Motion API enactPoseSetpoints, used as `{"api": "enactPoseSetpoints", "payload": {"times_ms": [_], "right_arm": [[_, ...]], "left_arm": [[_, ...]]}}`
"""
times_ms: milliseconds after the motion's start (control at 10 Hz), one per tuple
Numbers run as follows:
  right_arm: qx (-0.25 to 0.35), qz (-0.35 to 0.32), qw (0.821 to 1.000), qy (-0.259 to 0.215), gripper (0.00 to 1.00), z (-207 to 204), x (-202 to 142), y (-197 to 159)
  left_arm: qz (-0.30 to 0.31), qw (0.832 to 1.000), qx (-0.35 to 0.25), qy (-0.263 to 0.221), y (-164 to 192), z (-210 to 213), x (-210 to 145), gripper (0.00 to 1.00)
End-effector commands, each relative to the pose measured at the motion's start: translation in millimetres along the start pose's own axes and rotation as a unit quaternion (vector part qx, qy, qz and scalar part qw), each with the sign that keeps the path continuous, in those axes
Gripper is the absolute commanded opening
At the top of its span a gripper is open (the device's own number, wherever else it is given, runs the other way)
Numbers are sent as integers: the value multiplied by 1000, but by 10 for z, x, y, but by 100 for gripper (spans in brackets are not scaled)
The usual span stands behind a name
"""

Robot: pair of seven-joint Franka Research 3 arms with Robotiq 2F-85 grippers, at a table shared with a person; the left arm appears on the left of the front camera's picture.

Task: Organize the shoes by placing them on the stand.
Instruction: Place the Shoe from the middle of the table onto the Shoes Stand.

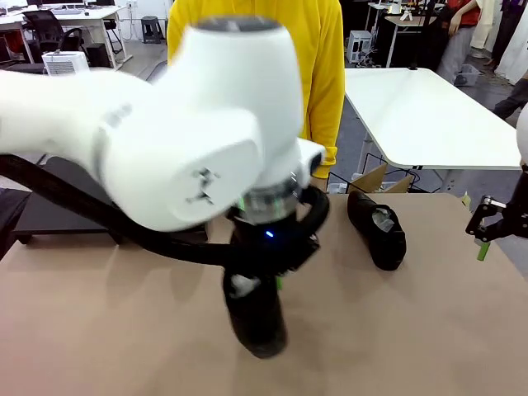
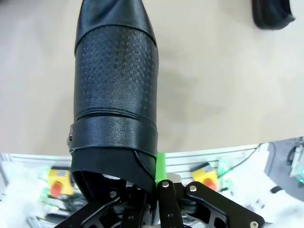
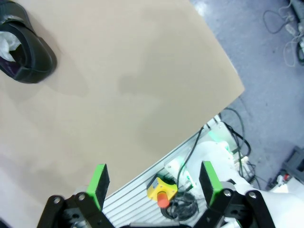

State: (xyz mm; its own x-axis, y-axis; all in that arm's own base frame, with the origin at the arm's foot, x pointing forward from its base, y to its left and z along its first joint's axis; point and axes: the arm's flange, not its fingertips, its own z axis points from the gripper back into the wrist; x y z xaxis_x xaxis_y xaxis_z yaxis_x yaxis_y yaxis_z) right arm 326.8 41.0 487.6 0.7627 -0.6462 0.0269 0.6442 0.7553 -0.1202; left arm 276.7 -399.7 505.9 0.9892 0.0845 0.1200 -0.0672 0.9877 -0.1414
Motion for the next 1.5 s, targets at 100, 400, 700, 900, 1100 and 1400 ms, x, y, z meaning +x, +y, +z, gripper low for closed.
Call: {"api": "enactPoseSetpoints", "payload": {"times_ms": [100,400,700,900,1100,1400], "right_arm": [[5,1,1000,-4,100,10,24,2],[5,1,1000,-4,100,10,24,2],[5,1,1000,-4,100,10,24,2],[5,1,1000,-4,100,10,24,2],[5,1,1000,-4,100,10,24,2],[5,1,1000,-4,100,10,24,2]], "left_arm": [[0,1000,0,0,0,0,0,0],[0,1000,0,0,0,0,0,0],[-75,979,-9,-190,338,189,266,0],[-21,960,63,-273,898,223,744,0],[-43,937,125,-323,1309,220,1162,0],[-84,922,174,-336,1891,390,1520,0]]}}
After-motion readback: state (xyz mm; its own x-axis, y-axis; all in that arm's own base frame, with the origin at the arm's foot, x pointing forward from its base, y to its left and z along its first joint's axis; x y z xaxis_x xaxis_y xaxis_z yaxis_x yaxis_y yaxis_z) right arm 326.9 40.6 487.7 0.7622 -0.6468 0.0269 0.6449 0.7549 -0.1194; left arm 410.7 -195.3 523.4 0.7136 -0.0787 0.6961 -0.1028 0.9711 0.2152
